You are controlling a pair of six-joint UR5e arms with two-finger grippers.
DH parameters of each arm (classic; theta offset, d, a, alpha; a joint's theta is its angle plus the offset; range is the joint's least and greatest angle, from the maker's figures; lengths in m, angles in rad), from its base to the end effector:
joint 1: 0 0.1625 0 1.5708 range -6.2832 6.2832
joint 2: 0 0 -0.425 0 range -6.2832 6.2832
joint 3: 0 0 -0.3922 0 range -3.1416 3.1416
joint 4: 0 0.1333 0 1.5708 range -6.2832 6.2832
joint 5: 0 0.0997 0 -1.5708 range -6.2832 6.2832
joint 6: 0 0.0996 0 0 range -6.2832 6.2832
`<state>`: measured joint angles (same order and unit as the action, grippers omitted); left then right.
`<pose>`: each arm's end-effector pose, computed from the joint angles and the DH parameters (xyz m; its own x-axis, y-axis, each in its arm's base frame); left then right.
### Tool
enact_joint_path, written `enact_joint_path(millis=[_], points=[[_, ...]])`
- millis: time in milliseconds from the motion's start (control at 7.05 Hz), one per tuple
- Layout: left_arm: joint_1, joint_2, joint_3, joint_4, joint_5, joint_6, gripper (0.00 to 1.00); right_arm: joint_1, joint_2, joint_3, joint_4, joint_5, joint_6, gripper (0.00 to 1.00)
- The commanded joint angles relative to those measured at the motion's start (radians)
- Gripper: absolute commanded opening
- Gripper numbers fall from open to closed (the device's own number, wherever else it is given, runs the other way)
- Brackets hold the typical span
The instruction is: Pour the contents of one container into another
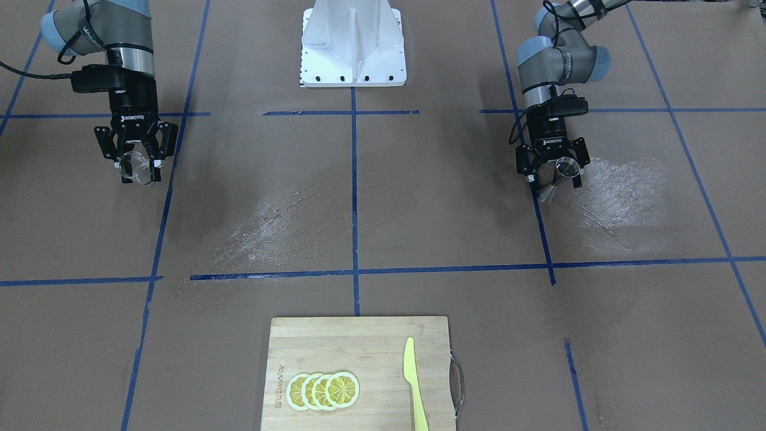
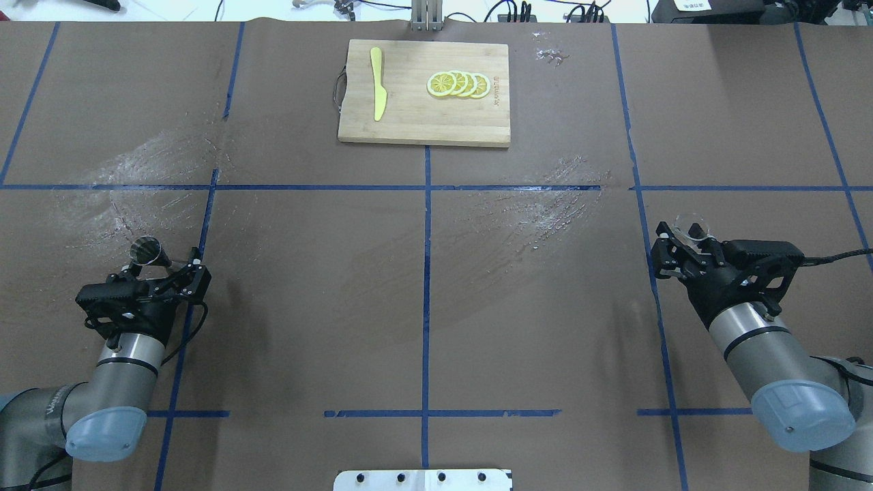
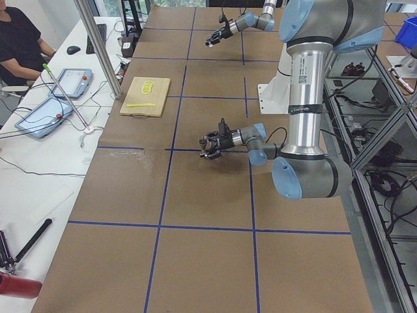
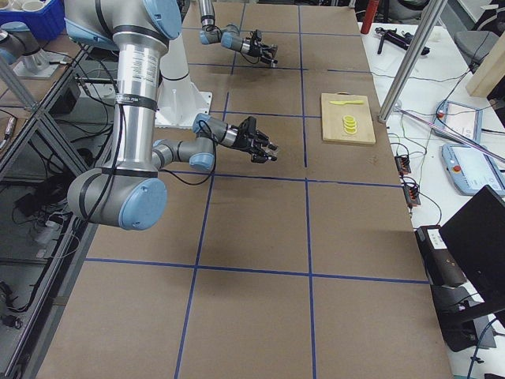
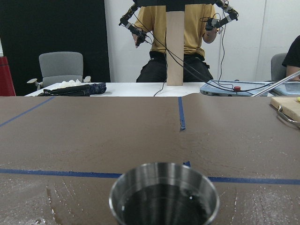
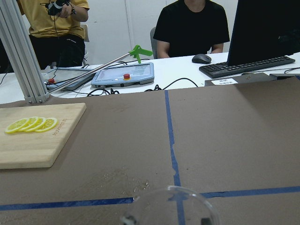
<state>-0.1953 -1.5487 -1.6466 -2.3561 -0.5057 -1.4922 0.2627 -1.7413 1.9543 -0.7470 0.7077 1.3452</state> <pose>0.4328 -0.3103 0.5244 0.7110 -0.1019 -0.6958 0.6788 0.3580 0.6412 -0.3491 -0.3103 0.4456 0.6581 0.0264 0.7525 -0.6702 0.4759 0.5695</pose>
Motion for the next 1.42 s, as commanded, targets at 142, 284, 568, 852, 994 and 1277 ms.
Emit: enact_joint_path(millis=[142, 284, 568, 852, 994, 1277], points=[[0.0, 0.048, -0.092, 0.0, -0.092, 0.051, 1.0, 0.0, -0.001, -0.002, 0.0, -0.001, 0.002, 0.0], [0.002, 0.068, -0.102, 0.0, -0.105, 0.053, 1.0, 0.0, 0.0, -0.002, 0.0, -0.001, 0.002, 0.0], [0.01, 0.079, -0.122, 0.001, -0.158, 0.056, 1.0, 0.0, 0.0, -0.003, 0.0, -0.001, 0.005, 0.0], [0.02, 0.152, -0.23, 0.003, -0.274, 0.098, 1.0, -0.002, 0.0, -0.011, 0.001, -0.001, 0.009, 0.0], [0.023, 0.233, -0.333, 0.003, -0.348, 0.136, 1.0, -0.002, 0.0, -0.018, 0.001, -0.001, 0.034, 0.0], [0.031, 0.257, -0.389, 0.004, -0.445, 0.153, 1.0, -0.043, 0.0, -0.069, 0.003, -0.068, 0.083, 0.0]])
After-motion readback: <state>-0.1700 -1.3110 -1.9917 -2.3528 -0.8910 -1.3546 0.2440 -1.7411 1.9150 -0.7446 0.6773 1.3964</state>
